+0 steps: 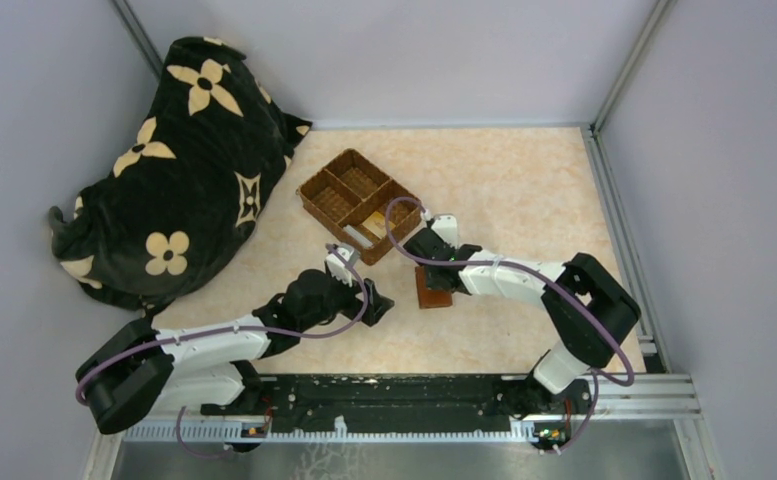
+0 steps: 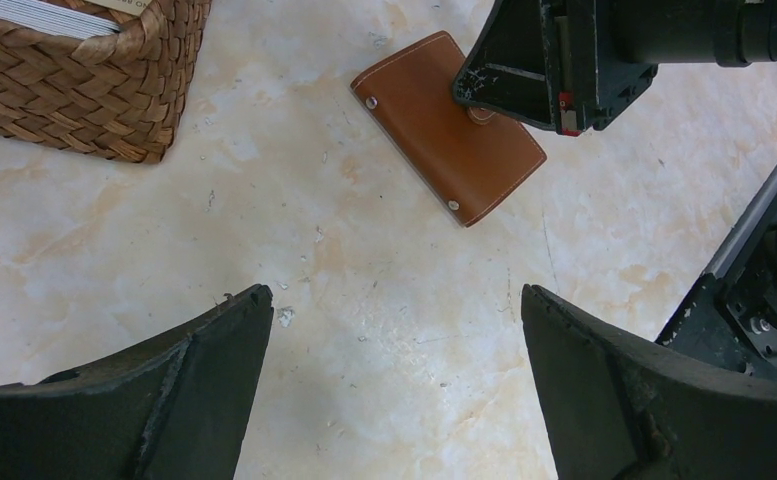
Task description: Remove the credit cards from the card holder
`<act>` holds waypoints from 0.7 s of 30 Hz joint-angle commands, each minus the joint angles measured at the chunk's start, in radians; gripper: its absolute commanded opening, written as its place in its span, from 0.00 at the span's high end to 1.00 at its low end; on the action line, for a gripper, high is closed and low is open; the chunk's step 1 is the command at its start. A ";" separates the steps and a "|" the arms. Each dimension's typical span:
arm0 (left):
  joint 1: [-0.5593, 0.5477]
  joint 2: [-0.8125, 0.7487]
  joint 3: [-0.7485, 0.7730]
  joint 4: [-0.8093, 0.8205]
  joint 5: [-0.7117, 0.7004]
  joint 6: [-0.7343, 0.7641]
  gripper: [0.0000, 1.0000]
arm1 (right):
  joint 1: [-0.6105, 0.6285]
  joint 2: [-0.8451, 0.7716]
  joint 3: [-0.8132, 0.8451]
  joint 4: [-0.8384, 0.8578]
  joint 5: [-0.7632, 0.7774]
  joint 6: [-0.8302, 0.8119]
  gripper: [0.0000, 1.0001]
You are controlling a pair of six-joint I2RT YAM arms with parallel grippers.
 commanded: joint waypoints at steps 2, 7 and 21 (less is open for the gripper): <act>-0.009 -0.025 -0.002 -0.009 -0.002 -0.001 0.01 | 0.018 0.011 -0.058 -0.012 -0.046 0.039 1.00; -0.010 -0.019 0.010 -0.015 -0.006 -0.001 0.01 | 0.018 -0.044 -0.061 0.029 -0.102 0.017 1.00; -0.024 0.025 0.043 0.004 -0.005 -0.040 0.01 | -0.096 -0.293 -0.204 0.254 -0.474 0.063 1.00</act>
